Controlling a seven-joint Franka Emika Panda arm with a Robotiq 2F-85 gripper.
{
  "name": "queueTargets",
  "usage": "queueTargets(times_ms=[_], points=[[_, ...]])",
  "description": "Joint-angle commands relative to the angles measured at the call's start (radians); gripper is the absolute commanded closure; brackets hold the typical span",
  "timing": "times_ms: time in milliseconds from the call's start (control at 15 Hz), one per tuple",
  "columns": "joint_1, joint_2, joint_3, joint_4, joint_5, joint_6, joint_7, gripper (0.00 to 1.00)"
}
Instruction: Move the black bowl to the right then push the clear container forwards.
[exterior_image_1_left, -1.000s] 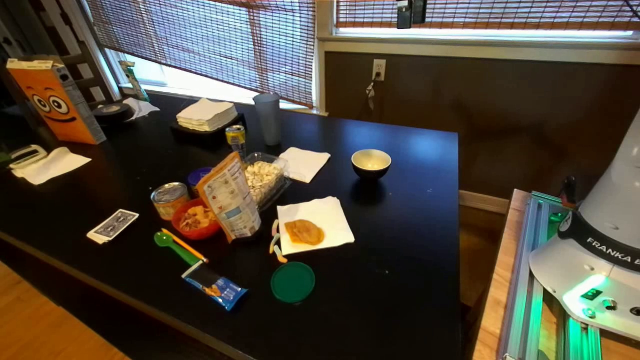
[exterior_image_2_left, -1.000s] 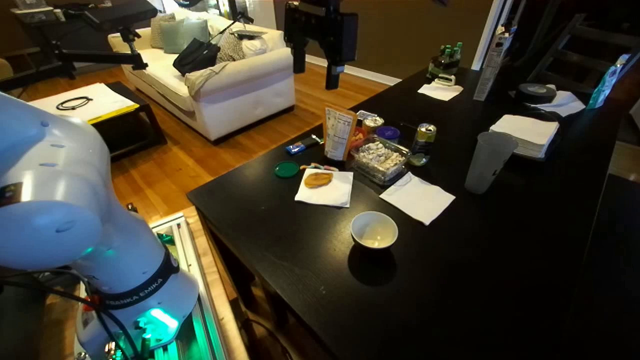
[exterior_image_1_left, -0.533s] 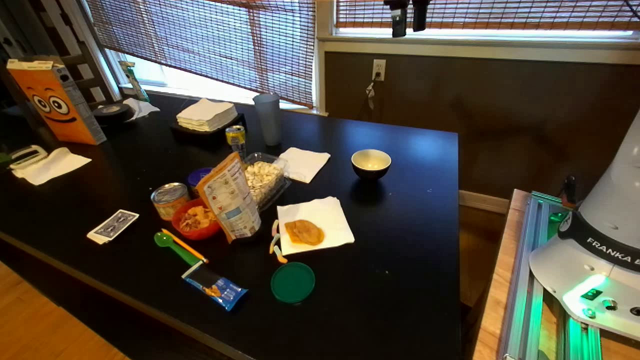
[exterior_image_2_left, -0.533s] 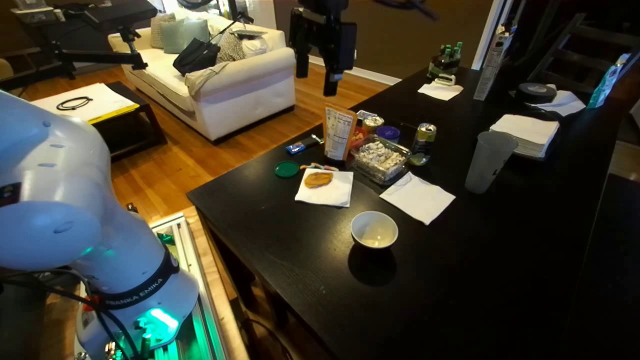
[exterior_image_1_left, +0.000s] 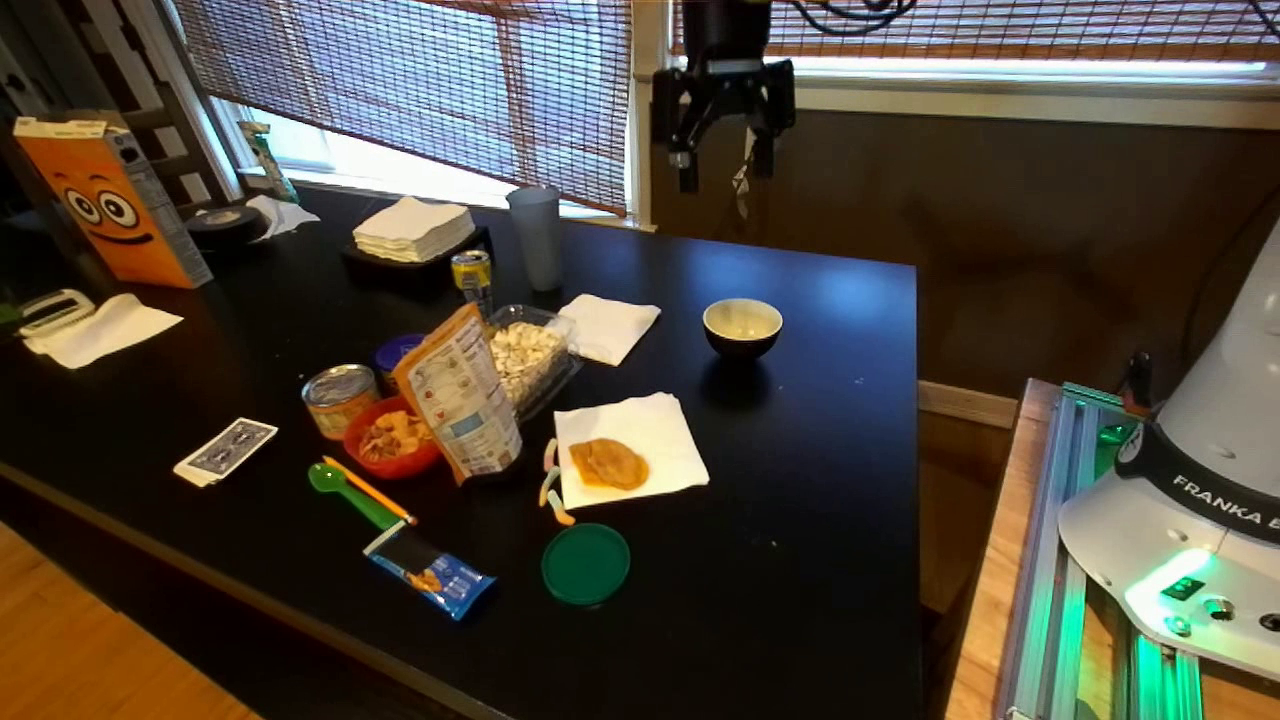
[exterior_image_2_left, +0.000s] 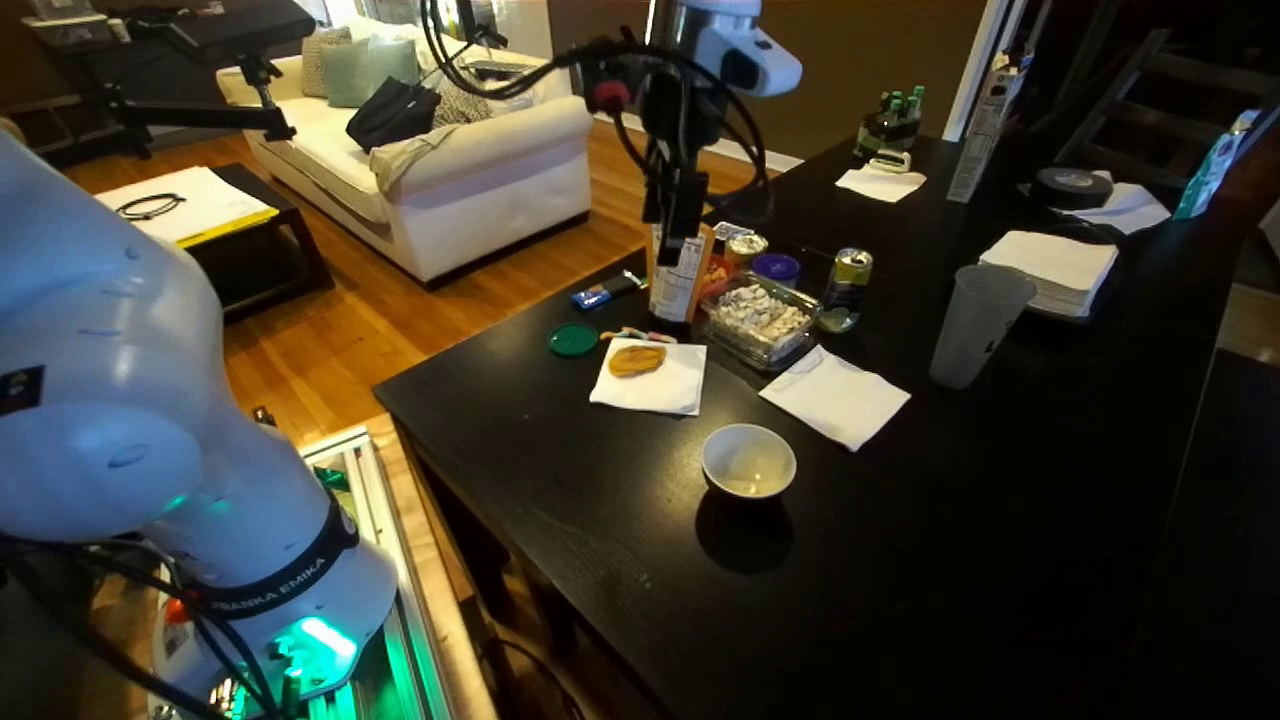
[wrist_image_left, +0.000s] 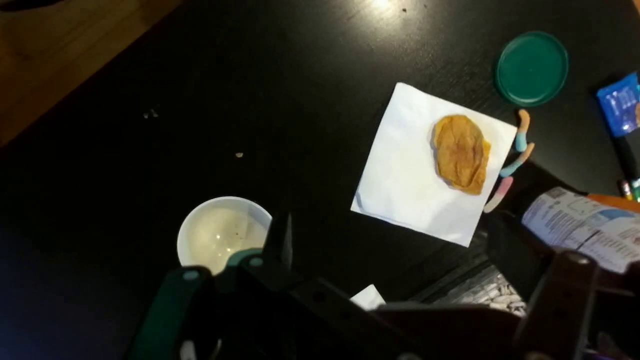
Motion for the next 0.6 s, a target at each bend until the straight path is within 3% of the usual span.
queueTargets(times_ms=[0, 200, 267, 333, 533], points=[[-0.037, 0.096, -0.025, -0.018, 0.055, 0.146, 0.091, 0.0], [-0.057, 0.175, -0.042, -0.038, 0.017, 0.314, 0.192, 0.0], [-0.055, 0.21, -0.048, -0.031, 0.012, 0.329, 0.167, 0.0], [-0.05, 0.164, -0.049, -0.035, 0.017, 0.279, 0.136, 0.0], [-0.049, 0.217, -0.058, -0.032, 0.018, 0.32, 0.139, 0.0]])
